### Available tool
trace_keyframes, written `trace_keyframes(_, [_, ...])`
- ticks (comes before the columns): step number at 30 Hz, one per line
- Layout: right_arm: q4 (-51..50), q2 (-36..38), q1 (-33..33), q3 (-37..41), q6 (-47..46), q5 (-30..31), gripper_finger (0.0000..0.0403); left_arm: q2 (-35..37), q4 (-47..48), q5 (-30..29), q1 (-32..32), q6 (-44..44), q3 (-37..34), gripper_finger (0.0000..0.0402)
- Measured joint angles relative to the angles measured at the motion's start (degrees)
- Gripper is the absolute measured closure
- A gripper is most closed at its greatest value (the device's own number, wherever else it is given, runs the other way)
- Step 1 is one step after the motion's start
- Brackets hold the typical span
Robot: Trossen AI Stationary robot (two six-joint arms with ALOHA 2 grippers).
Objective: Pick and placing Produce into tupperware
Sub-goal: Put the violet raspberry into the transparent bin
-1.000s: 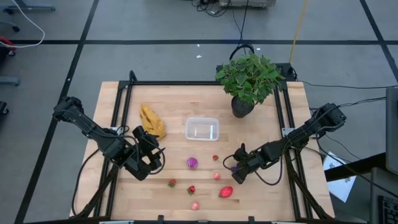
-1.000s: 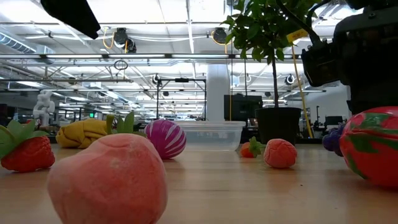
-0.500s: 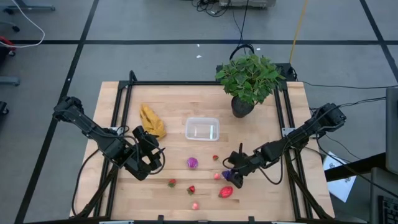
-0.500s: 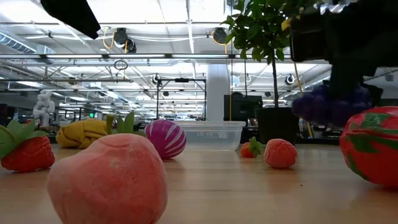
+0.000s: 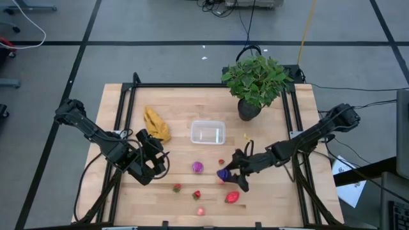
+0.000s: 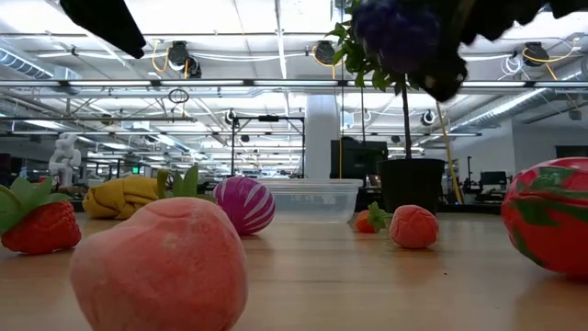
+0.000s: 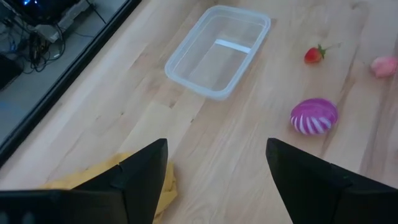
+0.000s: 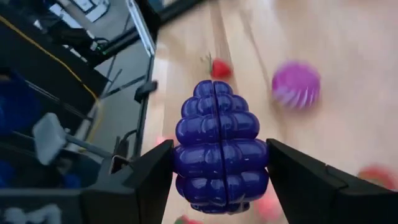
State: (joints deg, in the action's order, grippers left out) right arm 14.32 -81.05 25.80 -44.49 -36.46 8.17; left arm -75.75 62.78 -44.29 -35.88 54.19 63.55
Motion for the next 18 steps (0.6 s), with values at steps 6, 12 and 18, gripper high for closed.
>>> trace_keyframes(6, [1.37, 4.20, 0.04, -0.79, 15.14, 3.07, 0.0167, 0.00, 2.29, 0.62, 0.02, -1.55, 0.00, 0.0124])
trace_keyframes(12, [-8.69, 4.71, 0.08, -7.82, 23.54, 5.80, 0.0167, 0.00, 5.49, 0.80, 0.12, -2.05, 0.00, 0.0124])
trace_keyframes(18, [-24.36, 0.42, 0.03, -19.14, 23.87, 13.20, 0.0167, 0.02, 18.55, 0.52, 1.48, 9.47, 0.00, 0.0124])
